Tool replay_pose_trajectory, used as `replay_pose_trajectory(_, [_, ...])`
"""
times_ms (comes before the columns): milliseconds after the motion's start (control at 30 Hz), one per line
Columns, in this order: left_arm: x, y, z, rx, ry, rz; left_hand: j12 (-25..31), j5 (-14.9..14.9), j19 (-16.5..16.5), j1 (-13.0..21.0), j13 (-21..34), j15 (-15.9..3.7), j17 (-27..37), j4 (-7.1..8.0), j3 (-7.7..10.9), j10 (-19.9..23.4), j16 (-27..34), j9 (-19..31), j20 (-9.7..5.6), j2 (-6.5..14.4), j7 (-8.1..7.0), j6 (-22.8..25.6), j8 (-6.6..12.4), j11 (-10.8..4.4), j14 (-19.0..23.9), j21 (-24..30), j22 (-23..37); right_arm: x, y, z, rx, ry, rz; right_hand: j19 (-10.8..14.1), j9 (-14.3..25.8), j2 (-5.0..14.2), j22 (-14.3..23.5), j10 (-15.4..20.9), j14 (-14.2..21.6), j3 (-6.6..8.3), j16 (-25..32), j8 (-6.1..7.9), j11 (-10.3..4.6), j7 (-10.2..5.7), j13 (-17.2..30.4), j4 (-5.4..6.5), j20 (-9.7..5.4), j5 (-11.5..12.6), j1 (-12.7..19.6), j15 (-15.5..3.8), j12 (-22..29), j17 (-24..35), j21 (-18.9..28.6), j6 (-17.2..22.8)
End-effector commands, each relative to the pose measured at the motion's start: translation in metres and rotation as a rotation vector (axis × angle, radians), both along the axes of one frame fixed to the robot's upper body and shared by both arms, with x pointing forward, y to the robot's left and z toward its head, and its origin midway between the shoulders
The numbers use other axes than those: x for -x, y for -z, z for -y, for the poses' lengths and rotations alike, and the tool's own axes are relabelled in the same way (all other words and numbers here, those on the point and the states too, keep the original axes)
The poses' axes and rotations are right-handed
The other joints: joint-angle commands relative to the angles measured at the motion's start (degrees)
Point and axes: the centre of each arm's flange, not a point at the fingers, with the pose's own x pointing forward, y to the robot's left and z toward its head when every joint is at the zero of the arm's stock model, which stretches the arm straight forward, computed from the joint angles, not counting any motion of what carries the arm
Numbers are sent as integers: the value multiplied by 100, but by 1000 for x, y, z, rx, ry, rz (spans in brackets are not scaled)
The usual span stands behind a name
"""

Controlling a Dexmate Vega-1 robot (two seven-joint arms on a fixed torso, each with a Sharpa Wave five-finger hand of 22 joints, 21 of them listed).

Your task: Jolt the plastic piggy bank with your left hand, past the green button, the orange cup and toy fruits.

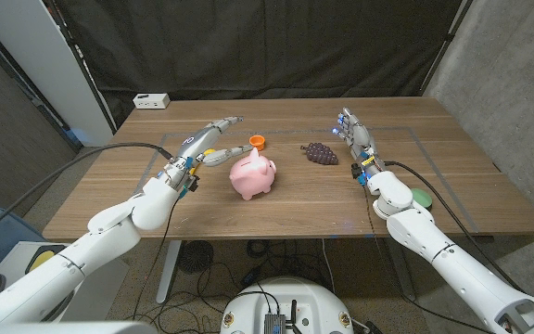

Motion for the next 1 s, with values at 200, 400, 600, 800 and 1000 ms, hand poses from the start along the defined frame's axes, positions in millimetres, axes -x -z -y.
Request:
replay_pose_trajectory(200, [10, 0, 18, -218, -91, -66, -37, 7, 50, 174, 23, -32, 9, -91, 53, -55, -9, 29, 83, -28, -32, -134, -44, -72, -25, -25, 29, 9, 3, 5, -7, -2, 13, 47, 8, 46, 33, 44, 17, 13, 21, -1, -28, -22, 18, -41, 28, 19, 8, 20, -18, 3, -26, 39])
replay_pose_trajectory(400, [9, 3, 23, -269, -133, -92, -82, 40, 97, 353, 32, -64, 10, -180, 75, -138, -30, 32, 111, -120, -112, -271, -56, -114, -91, -74, 30, 13, 8, 6, -12, 3, 7, 48, 8, 49, 34, 55, 17, 11, 21, 1, -30, -23, 19, -43, 32, 19, 11, 27, -16, 1, -39, 48])
replay_pose_trajectory(600, [4, 6, 33, -326, -143, -154, -201, 102, 221, 494, 63, 99, 14, -172, 16, -471, -87, 37, 136, -327, -292, -726, -115, -100, -346, -142, 52, 17, 12, 7, -14, 7, 3, 45, 8, 51, 34, 66, 22, 9, 21, 4, -31, -27, 19, -46, 35, 18, 14, 28, -14, 0, -58, 62])
replay_pose_trajectory(800, [-1, 8, 42, -372, -139, -184, -272, 113, 289, 502, 91, 291, 18, -124, -42, -794, -105, 41, 143, -400, -419, -1041, -121, -39, -601, -200, 60, 21, 16, 8, -19, 13, -5, 39, 9, 53, 35, 90, 18, 4, 18, 8, -43, -42, 20, -49, 49, 17, 16, 34, -9, -3, -84, 78])
replay_pose_trajectory(1000, [-1, 8, 50, -396, -141, -145, -275, 118, 272, 523, 105, 385, 18, -108, -61, -914, -132, 43, 145, -408, -478, -1106, -90, -58, -823, -262, 57, 24, 19, 10, -21, 20, -8, 41, 9, 56, 35, 106, 26, 1, 21, 9, -37, -63, 21, -50, 65, 16, 16, 51, -6, -4, -101, 86])
